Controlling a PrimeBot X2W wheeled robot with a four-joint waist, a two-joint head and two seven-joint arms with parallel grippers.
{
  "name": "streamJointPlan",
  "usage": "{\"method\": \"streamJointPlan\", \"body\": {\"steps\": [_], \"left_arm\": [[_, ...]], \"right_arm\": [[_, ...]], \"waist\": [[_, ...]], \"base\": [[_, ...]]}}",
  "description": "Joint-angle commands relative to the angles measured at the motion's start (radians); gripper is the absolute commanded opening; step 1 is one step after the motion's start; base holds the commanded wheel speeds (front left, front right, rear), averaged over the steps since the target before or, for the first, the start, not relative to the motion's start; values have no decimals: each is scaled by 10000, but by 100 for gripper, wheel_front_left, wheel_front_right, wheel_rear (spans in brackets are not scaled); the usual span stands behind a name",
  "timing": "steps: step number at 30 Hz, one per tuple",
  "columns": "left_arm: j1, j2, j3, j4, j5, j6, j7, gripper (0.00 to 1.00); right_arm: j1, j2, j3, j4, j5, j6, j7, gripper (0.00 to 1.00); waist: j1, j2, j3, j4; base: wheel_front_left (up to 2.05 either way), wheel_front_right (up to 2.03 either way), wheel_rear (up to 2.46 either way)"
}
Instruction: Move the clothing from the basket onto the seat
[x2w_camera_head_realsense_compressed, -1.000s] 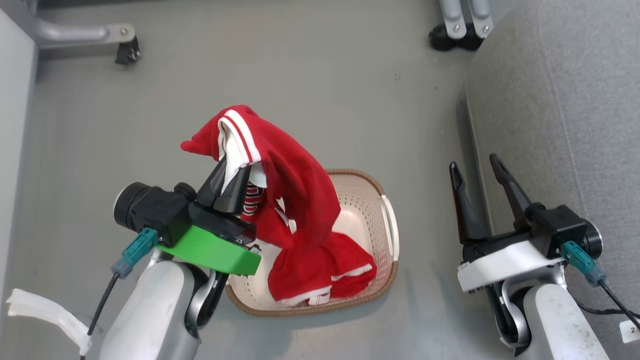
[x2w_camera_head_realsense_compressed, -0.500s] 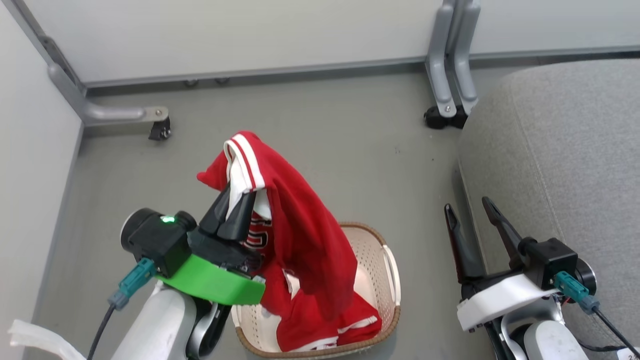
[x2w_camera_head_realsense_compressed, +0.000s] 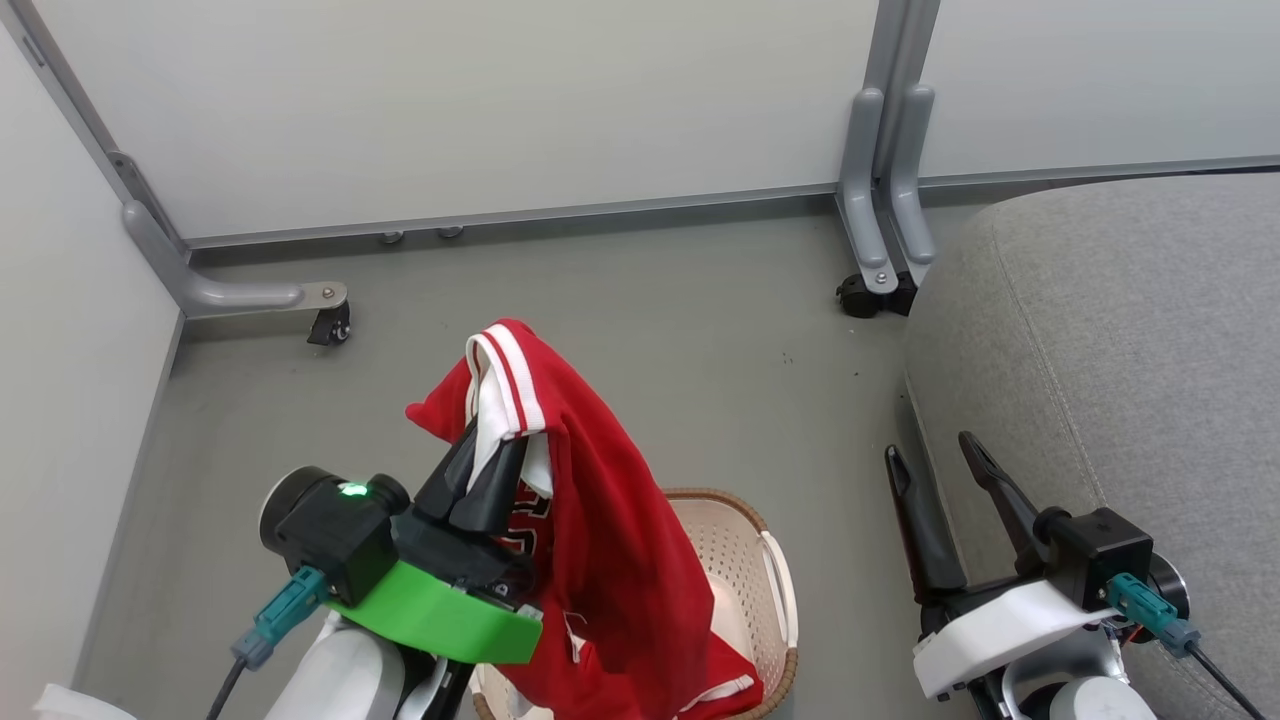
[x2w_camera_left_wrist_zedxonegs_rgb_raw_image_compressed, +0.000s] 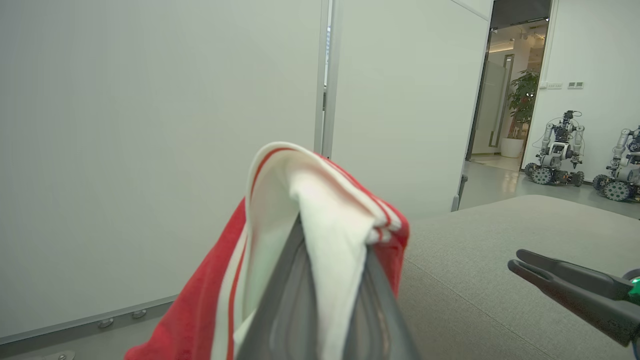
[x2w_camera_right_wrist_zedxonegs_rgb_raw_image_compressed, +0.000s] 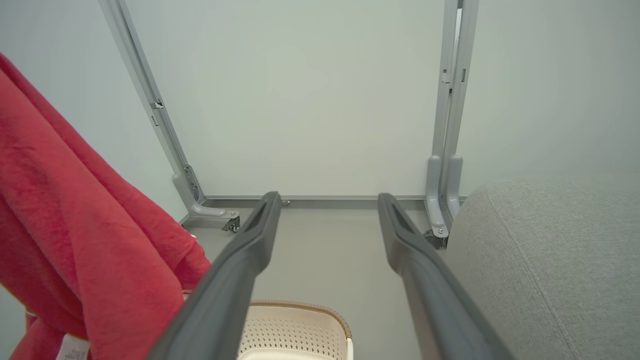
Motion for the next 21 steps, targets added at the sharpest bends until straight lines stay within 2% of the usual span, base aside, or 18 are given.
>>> {"method": "streamJointPlan", "body": {"steps": [1, 14, 18, 21], "left_arm": [[137, 59, -5, -56, -5, 64, -3, 0], [153, 95, -84, -225, -110, 139, 21, 0], [27, 96, -131, -236, -127, 130, 27, 0], [-100, 93, -191, -243, -135, 107, 29, 0]], "right_arm": [[125, -25, 32, -60, 33, 0, 23, 100], [51, -23, 169, -97, 32, 0, 106, 100], [-334, -12, 903, 2, 116, 0, 147, 100], [-744, -17, 1882, 223, 255, 0, 200, 100]], "waist": [[1, 0, 4, 13], [1, 0, 30, 124], [1, 0, 96, 189], [1, 0, 147, 274]], "base": [[0, 0, 0], [0, 0, 0], [0, 0, 0], [0, 0, 0]]}}
